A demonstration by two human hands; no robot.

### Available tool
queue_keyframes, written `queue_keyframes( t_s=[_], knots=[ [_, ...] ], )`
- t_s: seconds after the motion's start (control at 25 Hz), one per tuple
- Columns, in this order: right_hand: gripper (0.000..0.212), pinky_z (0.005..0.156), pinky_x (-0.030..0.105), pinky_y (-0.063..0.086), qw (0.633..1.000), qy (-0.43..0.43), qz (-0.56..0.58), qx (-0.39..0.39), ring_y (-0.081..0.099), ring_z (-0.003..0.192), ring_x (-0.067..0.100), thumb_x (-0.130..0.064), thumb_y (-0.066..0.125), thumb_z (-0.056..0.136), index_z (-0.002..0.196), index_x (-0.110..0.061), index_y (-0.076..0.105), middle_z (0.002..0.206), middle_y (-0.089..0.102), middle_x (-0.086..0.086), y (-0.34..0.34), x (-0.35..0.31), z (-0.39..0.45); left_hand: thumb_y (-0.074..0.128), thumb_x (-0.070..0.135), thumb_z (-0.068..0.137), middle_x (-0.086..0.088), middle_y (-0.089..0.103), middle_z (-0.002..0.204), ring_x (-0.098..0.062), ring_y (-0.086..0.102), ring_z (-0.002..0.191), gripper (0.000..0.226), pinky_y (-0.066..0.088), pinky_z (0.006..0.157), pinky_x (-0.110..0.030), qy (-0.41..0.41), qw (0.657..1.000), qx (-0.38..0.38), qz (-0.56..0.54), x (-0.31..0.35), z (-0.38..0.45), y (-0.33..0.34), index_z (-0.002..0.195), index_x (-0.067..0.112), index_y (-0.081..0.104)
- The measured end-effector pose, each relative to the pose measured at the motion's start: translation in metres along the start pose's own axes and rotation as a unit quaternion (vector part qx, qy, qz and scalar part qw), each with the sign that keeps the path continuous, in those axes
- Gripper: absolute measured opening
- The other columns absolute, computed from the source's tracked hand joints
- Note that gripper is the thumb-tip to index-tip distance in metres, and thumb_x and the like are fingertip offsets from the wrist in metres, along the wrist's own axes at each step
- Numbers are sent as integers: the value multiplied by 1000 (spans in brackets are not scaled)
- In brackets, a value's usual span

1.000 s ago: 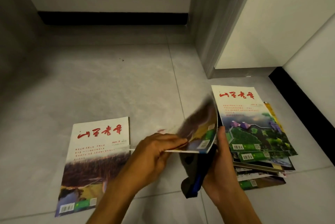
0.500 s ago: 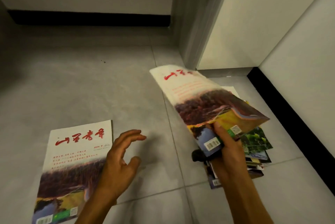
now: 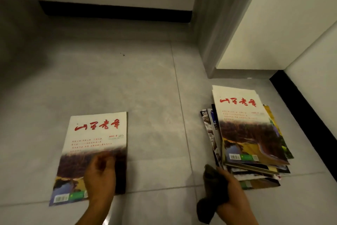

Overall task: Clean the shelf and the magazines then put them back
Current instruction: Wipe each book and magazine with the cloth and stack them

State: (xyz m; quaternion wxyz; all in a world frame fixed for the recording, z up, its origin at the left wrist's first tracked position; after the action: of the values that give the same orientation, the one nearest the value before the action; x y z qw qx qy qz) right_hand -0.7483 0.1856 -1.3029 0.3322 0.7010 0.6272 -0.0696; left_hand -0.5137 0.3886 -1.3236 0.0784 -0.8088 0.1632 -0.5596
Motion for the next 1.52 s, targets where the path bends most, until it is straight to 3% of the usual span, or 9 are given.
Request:
queue_keyframes(
  t_s=[0.28,0.52,0.76,0.96,1.04,1.16,1.28,1.36,1.52],
  knots=[
    [29,76,41,50,981,182,-71,3,62,85,37,-16,59,88,111,1,66,98,68,19,56,110,4,70,56,77,-20,42,136,-42,40,124,84,36,101,-59,-66,902,67,422,-45,52,-79,138,11,33],
    [27,70,40,48,977,188,-101,-18,63,90,37,-15,63,85,106,1,67,94,72,20,70,133,-3,78,43,74,-21,47,125,-41,46,114,71,42,91,-54,-35,896,102,431,-45,65,-100,124,5,47],
    [41,67,39,59,983,163,-81,-30,69,77,36,-4,50,81,119,4,62,96,71,23,71,122,-1,58,16,95,-9,58,122,-34,60,104,28,53,88,-54,-14,989,-2,148,-23,65,-84,122,17,49],
    [38,82,48,54,971,-80,-223,-30,65,96,35,-1,54,87,124,-7,60,108,69,17,99,20,-2,53,7,95,5,60,118,-23,61,106,29,55,86,-48,-96,985,-132,-57,7,31,-23,110,32,58],
    [37,83,41,52,915,-234,-328,-29,61,101,21,0,58,89,123,-17,58,113,64,1,119,-3,-4,52,10,96,4,64,110,-19,63,99,25,55,82,-39,-94,984,-144,-41,10,8,2,105,32,58],
    [41,88,39,53,754,-403,-519,2,55,112,14,-21,65,89,124,-30,45,120,54,-7,118,9,17,47,20,101,7,63,108,-17,63,101,15,53,78,-26,-71,977,-197,45,-1,-14,35,104,34,52],
    [63,115,49,27,668,-296,-682,-1,32,140,24,-77,31,83,131,-39,43,149,37,-7,76,79,53,53,25,97,6,63,119,-15,60,111,24,49,94,-28,24,936,-240,255,-30,-24,46,121,28,52],
    [65,120,44,8,587,-307,-742,-103,17,147,15,-76,9,88,134,-45,42,154,25,-16,56,133,51,54,35,96,7,63,120,-10,60,106,27,47,95,-23,95,906,-245,333,-45,-23,48,123,32,51],
    [45,104,43,45,500,-410,-736,-201,53,121,11,-57,21,100,113,-35,58,127,58,-11,45,123,63,38,49,99,-4,62,125,-20,58,112,33,42,106,-36,128,859,-270,416,-39,-17,46,125,32,51]
  ],
)
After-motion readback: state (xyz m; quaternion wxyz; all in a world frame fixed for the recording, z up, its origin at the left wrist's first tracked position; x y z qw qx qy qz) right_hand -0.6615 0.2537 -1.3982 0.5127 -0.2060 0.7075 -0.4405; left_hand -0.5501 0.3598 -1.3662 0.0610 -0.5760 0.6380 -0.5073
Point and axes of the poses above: each hand's wrist, its own z-axis towards the middle knuckle, its own y-axis out of the palm, x = y × z, the point moved 3 cm from there along z, towards the middle knuckle
